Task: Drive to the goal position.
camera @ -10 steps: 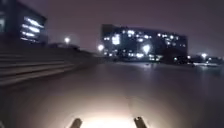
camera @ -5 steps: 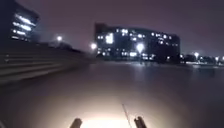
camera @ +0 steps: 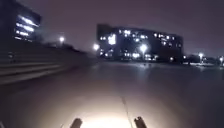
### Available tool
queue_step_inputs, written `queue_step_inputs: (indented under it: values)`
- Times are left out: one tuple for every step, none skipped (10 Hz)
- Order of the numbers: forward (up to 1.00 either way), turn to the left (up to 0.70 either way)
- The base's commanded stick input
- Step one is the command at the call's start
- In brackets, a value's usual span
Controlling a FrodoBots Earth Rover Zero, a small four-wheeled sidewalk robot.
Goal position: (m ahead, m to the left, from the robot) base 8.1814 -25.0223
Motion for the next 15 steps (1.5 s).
queue_step_inputs:
  values:
    - [1.0,-0.18]
    - [1.0,-0.4]
    - [1.0,-0.4]
    - [1.0,-0.4]
    - [1.0,-0.4]
    - [1.0,-0.4]
    - [1.0,-0.4]
    - [1.0,-0.4]
    - [1.0,-0.4]
    - [1.0,-0.4]
    - [1.0,-0.4]
    - [1.0,-0.4]
    - [1.0,-0.4]
    - [1.0,-0.4]
    - [1.0,-0.4]
